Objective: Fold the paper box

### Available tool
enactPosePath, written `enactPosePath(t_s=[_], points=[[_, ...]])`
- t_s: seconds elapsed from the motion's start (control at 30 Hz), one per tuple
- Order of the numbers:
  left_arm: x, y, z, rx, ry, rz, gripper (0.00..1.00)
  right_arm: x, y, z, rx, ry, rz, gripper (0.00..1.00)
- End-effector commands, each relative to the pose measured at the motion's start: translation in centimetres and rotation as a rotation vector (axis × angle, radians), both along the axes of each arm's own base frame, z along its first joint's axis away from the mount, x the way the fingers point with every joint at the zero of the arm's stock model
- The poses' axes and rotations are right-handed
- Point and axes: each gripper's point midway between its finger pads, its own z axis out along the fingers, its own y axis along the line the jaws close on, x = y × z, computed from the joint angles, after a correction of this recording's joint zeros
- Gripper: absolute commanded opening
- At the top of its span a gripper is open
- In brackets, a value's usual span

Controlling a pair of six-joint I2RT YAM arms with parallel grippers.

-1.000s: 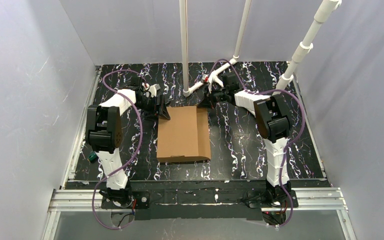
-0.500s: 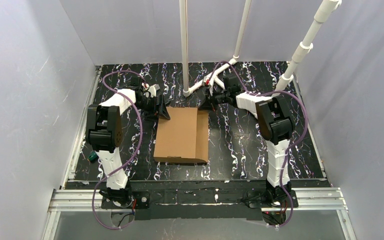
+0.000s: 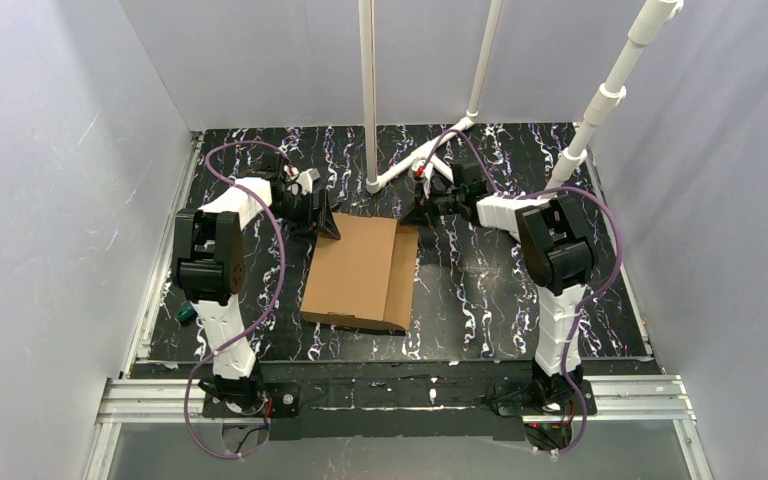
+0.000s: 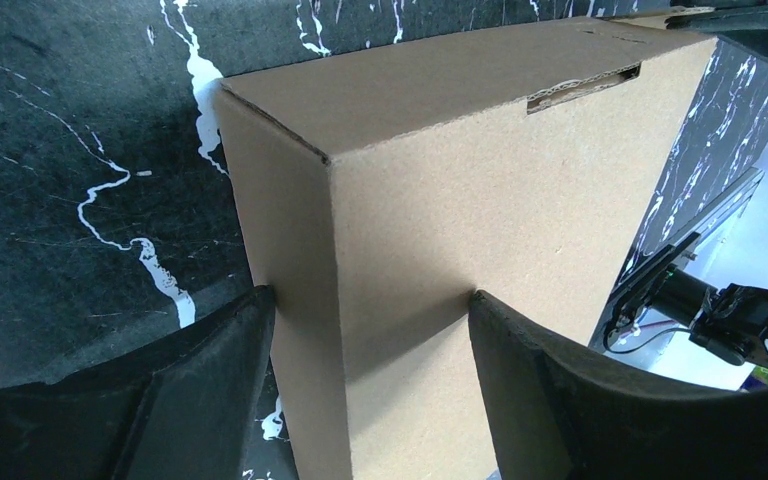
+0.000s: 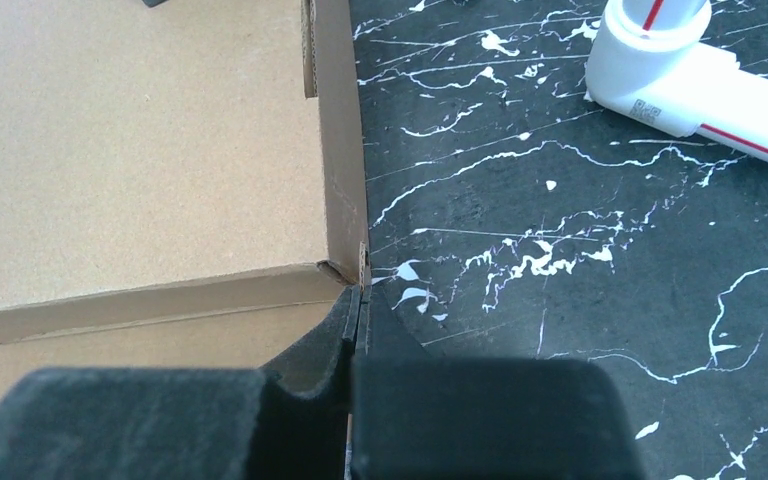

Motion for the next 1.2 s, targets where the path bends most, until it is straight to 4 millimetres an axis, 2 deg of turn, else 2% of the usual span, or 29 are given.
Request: enactPosePath(t_s=[0.0, 0.5, 0.87, 1.17], points=[[-0.1, 0.8, -1.0, 0.038, 0.026, 0.008, 0.68, -0.1, -0.1, 2.0, 0.04, -0.052, -0.008, 0.01], [-0.4, 0.9, -1.4, 0.039, 0.038, 0.012, 0.68, -0.7, -0.5, 2.3, 0.074, -0.072, -0.022, 0.01], [-0.4, 1.0, -1.4, 0.035, 0.043, 0.018, 0.68, -1.1, -1.1, 1.2, 0.034, -0.122, 0.005, 0.01], [-0.4, 1.1, -1.4, 0.033, 0.042, 0.02, 0.68, -0.8, -1.8, 0.2, 0.001, -0.096, -0.025, 0.01]])
